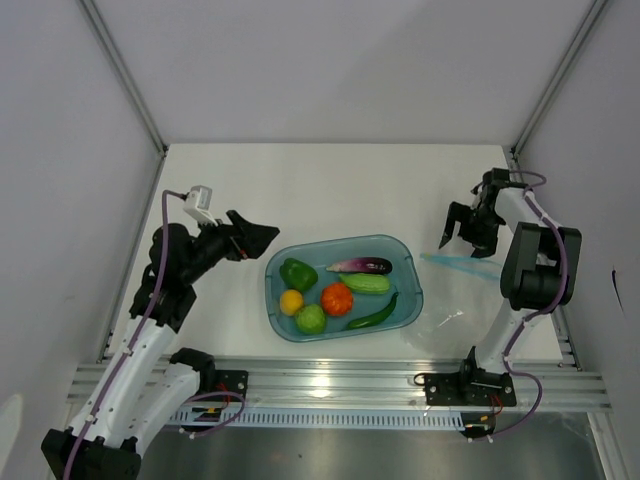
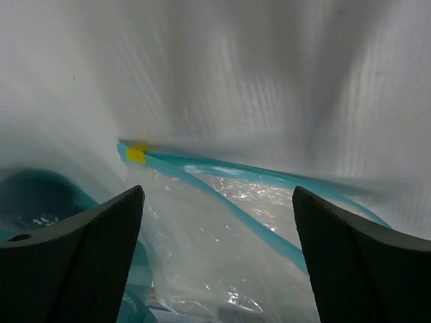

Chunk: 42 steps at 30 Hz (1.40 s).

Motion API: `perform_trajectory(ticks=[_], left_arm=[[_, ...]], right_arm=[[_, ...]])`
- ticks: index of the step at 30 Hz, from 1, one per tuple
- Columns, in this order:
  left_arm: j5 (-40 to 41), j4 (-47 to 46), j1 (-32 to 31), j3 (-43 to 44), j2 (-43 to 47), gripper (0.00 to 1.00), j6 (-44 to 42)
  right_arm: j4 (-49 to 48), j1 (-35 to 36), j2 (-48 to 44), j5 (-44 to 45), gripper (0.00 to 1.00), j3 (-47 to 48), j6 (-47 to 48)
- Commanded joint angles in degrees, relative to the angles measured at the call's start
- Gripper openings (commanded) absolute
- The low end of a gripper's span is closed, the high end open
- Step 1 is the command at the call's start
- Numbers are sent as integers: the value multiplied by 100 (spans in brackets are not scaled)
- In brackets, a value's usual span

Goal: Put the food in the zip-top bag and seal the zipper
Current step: Pick up the zipper food storage bag at the center of the board.

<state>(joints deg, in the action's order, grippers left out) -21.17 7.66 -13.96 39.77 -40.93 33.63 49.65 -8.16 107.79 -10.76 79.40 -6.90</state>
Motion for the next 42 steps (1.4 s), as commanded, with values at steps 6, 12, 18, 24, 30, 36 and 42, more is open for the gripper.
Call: perform_trajectory(ticks=[6, 12, 18, 24, 30, 36, 42], left_arm=[[-326, -362, 33, 22, -82, 99, 206], [-388, -353, 33, -13, -47, 99, 258], [-441, -353, 42, -57, -21, 99, 259], [-450, -327, 33, -48, 6, 99, 241], [-458, -309, 33, -48, -47, 99, 223], [-476, -318, 33, -39, -65, 99, 197], [-520, -370, 33, -48, -144, 99, 206]], right_arm=[[406, 236, -644, -1182, 77, -495, 233], [493, 280, -803, -1648, 54, -820, 355], [555, 447, -812, -1631, 40, -970, 435], [695, 614, -707, -841, 48, -812, 470], [757, 719, -487, -67, 58, -583, 487], [845, 799, -320, 390, 60, -434, 514], [818, 1089, -258, 339, 47, -504, 645]])
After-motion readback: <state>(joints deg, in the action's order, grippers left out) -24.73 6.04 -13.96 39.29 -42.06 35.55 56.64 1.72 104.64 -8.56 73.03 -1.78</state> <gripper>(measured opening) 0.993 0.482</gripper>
